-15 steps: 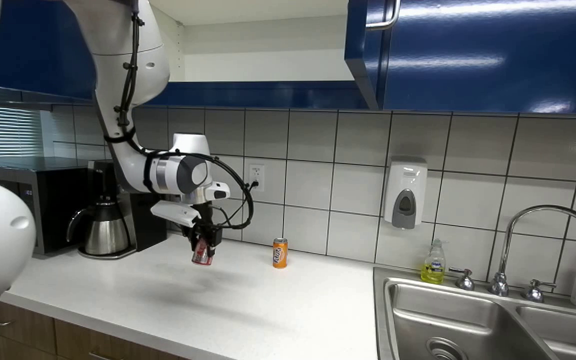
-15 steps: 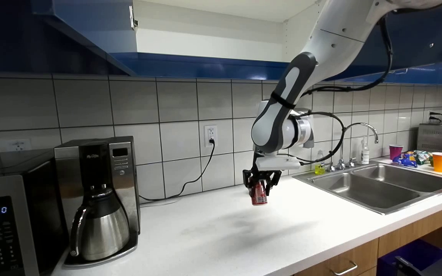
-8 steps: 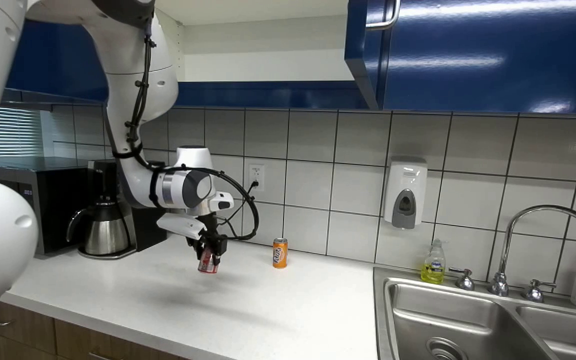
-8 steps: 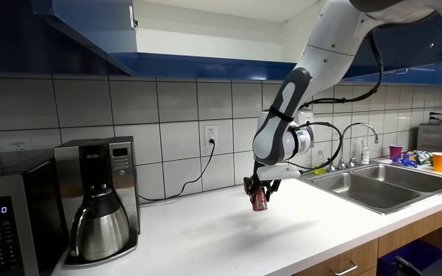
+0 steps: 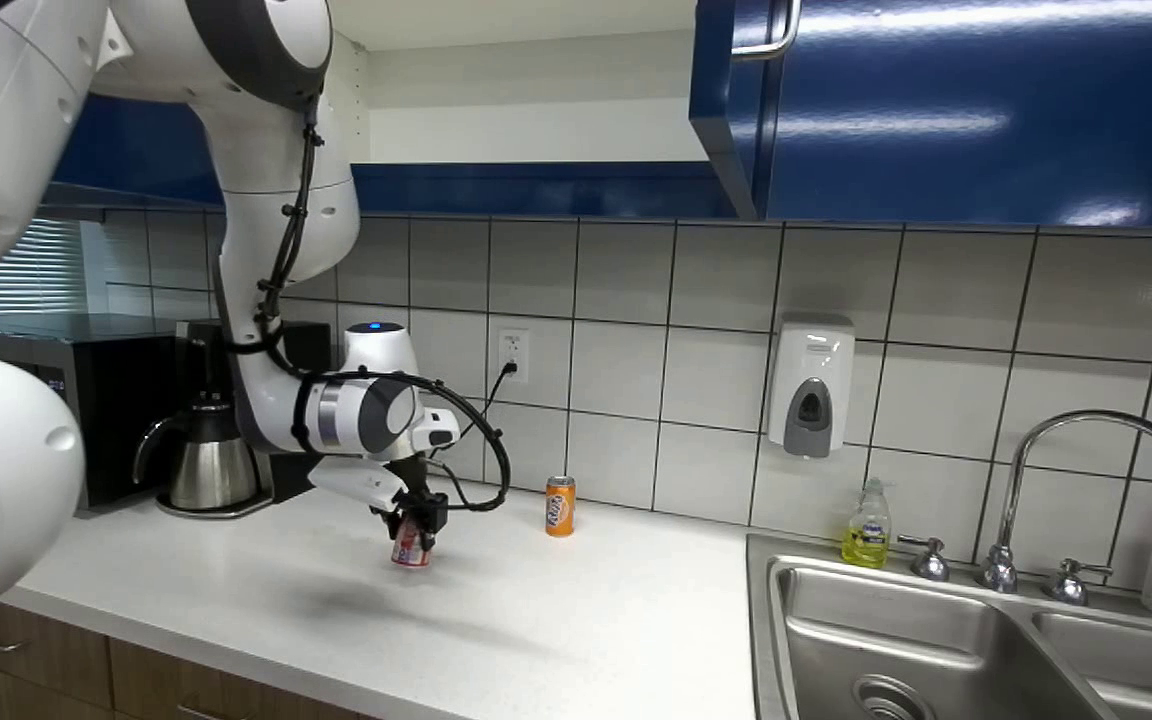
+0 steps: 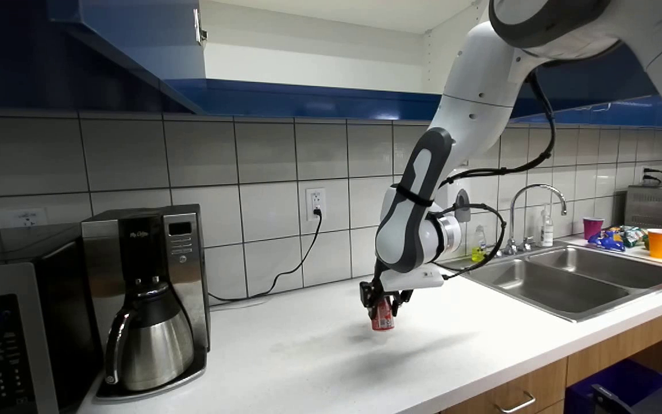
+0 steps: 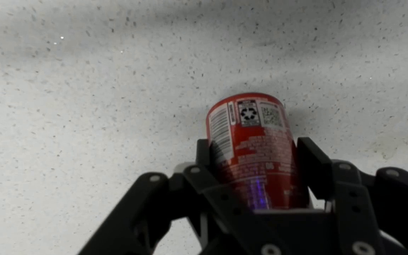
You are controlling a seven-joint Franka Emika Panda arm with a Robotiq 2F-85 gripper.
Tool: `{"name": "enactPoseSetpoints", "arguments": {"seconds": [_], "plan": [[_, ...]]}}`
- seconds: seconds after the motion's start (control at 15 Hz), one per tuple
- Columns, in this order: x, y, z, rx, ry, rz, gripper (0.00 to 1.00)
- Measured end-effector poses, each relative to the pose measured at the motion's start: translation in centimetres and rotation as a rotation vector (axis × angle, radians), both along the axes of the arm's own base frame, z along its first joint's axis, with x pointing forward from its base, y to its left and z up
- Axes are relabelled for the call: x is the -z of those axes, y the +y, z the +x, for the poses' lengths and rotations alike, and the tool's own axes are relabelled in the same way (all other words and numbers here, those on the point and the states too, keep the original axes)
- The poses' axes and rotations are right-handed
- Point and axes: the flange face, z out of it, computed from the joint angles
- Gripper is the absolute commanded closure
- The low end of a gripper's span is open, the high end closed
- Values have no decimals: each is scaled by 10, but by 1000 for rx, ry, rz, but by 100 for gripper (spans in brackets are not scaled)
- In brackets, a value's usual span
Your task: Shift the soda can from the cupboard to the counter on the left
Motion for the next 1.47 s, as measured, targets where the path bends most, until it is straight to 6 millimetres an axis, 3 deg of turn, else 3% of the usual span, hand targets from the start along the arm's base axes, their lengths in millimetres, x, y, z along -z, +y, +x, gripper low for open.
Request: {"name": "enactPoseSetpoints", "arguments": {"seconds": [0.8, 1.47], "plan": [[29, 2, 5, 20, -89, 5, 62], [37, 6, 8, 38, -117, 8, 62]]}}
